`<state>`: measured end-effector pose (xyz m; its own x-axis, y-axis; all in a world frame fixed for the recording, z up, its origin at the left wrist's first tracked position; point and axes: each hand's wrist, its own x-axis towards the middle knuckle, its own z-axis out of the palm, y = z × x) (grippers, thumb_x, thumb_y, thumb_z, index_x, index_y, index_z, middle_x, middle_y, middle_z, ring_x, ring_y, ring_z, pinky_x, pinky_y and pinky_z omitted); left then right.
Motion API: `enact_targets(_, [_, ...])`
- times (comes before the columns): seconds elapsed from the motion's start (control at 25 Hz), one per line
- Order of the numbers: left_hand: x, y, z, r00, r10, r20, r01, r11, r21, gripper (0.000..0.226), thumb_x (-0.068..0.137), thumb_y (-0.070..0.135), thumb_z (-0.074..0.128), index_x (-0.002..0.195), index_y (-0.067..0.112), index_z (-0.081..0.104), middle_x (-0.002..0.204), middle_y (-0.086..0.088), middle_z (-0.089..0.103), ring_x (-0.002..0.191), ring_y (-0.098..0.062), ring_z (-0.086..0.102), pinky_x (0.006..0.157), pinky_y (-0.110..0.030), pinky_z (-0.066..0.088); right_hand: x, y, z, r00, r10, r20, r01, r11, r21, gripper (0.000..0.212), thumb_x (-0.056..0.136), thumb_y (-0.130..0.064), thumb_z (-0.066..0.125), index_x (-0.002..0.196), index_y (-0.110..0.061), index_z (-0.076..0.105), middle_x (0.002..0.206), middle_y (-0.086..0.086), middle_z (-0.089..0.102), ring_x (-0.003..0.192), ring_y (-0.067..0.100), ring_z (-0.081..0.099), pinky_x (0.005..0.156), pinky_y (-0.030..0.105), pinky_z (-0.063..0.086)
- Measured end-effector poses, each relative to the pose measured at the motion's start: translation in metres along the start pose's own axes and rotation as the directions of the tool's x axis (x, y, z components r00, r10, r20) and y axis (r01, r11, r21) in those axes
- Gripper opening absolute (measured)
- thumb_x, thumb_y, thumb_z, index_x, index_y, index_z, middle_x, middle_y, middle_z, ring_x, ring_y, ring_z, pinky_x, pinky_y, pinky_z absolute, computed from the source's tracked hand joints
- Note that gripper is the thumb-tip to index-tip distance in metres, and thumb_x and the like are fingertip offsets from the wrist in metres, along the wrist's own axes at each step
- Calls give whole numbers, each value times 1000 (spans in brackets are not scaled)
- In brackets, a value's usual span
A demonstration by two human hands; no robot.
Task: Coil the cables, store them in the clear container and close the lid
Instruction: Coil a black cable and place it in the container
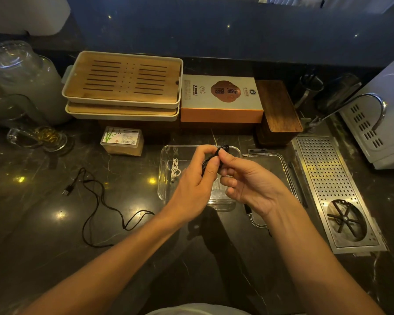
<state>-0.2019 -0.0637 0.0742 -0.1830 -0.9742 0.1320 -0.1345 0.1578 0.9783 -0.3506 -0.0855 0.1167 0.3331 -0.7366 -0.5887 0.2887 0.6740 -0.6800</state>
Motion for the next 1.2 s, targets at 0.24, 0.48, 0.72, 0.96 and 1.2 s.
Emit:
enact_targets(0.24, [6, 4, -8, 997, 69, 31, -73, 983, 171, 16, 104, 22, 51, 119, 16, 48, 81, 10, 60, 70, -5, 64, 59, -16, 48, 9, 27, 15, 945, -302, -128, 315, 943, 106, 34, 102, -34, 58, 104, 0, 66, 57, 1, 55, 45, 7, 55, 52, 23, 55])
enact_targets(0.48, [4, 0, -16, 997, 40, 64, -51, 984, 173, 5, 105, 21, 49, 110, 19, 50, 70, 11, 60, 59, -8, 60, 54, -20, 45, 12, 43, 18, 889, -436, -141, 436, 899, -30, 38, 103, -35, 54, 109, 2, 61, 60, 6, 56, 43, 10, 52, 45, 24, 51])
enact_targets(0.72, [3, 3, -15, 975, -59, 213, 80, 992, -94, 12, 105, 16, 50, 109, 4, 48, 73, 6, 68, 63, -10, 67, 62, -21, 51, 17, 49, 11, 856, -506, -103, 496, 861, -111, 28, 105, -37, 50, 95, -15, 63, 61, -1, 52, 40, 6, 40, 37, 19, 37])
enact_targets(0.96, [2, -4, -16, 939, -198, 282, 251, 954, -165, 17, 105, 20, 49, 107, 4, 45, 56, 10, 44, 46, -4, 37, 45, -21, 32, 16, 34, -4, 978, -207, 10, 197, 942, 273, 18, 95, -22, 58, 88, -6, 64, 64, -1, 47, 34, 3, 33, 32, 15, 28])
enact_targets(1.2, [-5, -14, -22, 892, -176, 417, 293, 927, -236, 8, 107, 18, 46, 105, 10, 45, 58, 6, 35, 46, -8, 29, 43, -22, 26, 14, 17, -15, 998, 46, 47, -57, 960, 273, 8, 86, -9, 60, 81, -3, 63, 56, -3, 40, 30, 3, 30, 32, 15, 21])
